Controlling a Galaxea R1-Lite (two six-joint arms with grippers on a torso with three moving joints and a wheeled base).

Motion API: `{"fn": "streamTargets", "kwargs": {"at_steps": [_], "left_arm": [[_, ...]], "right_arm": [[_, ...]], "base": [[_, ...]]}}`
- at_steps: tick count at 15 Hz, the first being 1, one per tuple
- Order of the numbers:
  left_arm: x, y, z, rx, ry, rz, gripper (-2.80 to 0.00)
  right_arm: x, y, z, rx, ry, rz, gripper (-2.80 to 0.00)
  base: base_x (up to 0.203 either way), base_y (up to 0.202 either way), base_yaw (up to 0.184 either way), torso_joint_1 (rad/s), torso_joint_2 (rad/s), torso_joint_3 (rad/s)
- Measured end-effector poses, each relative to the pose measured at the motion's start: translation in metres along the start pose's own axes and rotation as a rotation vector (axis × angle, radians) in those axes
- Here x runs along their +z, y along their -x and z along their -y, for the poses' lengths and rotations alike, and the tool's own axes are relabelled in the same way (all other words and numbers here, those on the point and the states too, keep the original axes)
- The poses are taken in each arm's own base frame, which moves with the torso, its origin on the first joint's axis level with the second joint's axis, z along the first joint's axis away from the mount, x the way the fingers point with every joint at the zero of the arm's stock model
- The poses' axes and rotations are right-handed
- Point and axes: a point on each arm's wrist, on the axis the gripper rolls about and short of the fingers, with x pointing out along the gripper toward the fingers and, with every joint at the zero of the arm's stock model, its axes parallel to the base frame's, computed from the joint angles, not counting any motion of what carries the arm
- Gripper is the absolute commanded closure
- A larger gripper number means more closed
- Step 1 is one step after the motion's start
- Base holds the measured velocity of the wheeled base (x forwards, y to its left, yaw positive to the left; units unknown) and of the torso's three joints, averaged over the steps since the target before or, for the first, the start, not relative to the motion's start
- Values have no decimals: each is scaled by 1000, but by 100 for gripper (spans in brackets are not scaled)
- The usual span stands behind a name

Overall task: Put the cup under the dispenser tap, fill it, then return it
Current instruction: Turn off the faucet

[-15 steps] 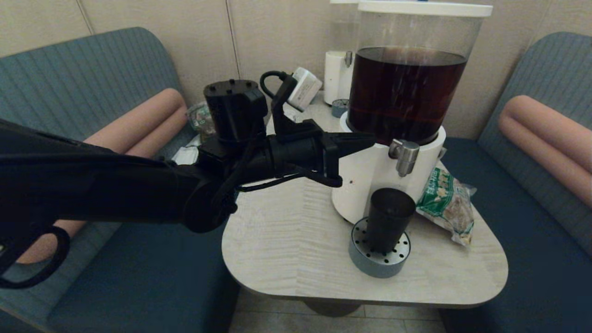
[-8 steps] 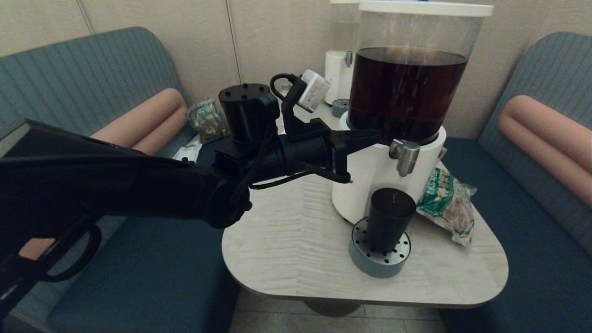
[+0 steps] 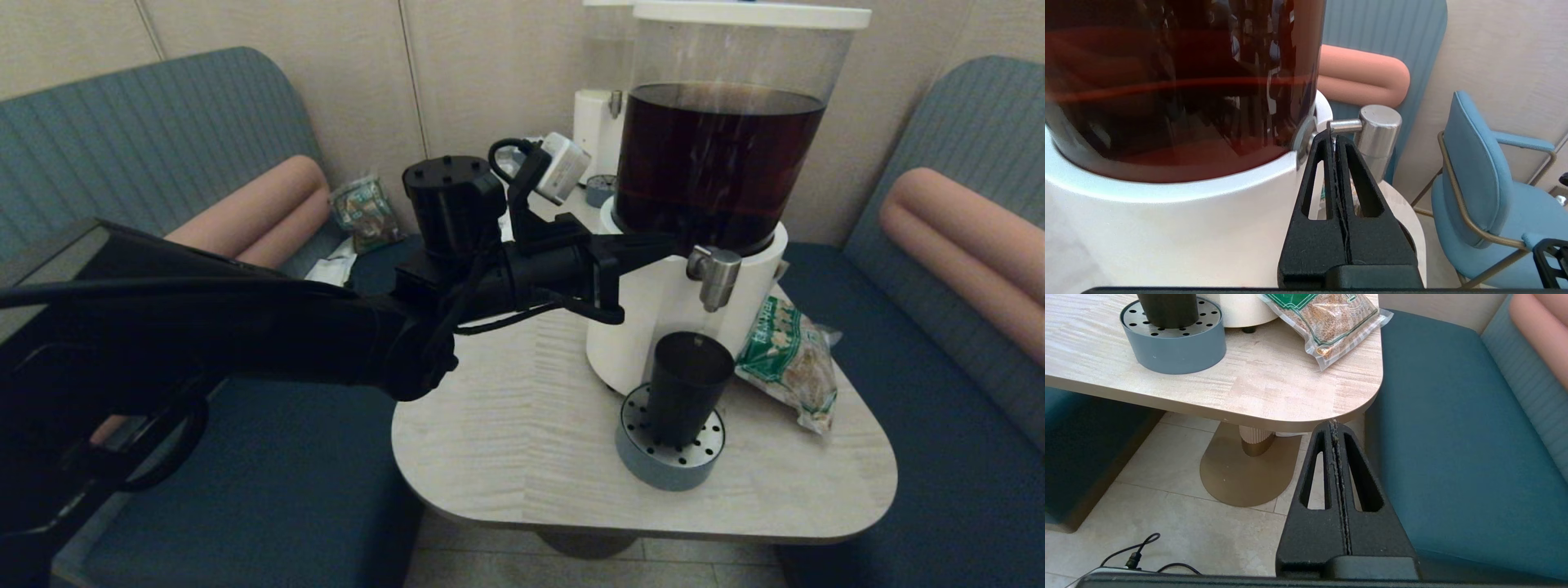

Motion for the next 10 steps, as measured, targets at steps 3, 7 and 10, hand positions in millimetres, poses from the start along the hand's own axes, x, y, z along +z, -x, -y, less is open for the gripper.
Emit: {"fn": "streamTargets", "kwargs": {"at_steps": [3, 7, 10], "left_arm": [[0, -5, -2, -3, -8, 10, 0], [-2, -12, -2, -15, -12, 19, 0], [-4, -18, 1, -22, -8, 20, 0]], "right_arm": [[0, 0, 0, 0, 0, 0, 0], [0, 0, 0, 0, 0, 0, 0], [0, 0, 0, 0, 0, 0, 0]], "base": [[0, 0, 0, 0, 0, 0], [0, 0, 0, 0, 0, 0], [0, 0, 0, 0, 0, 0]]}}
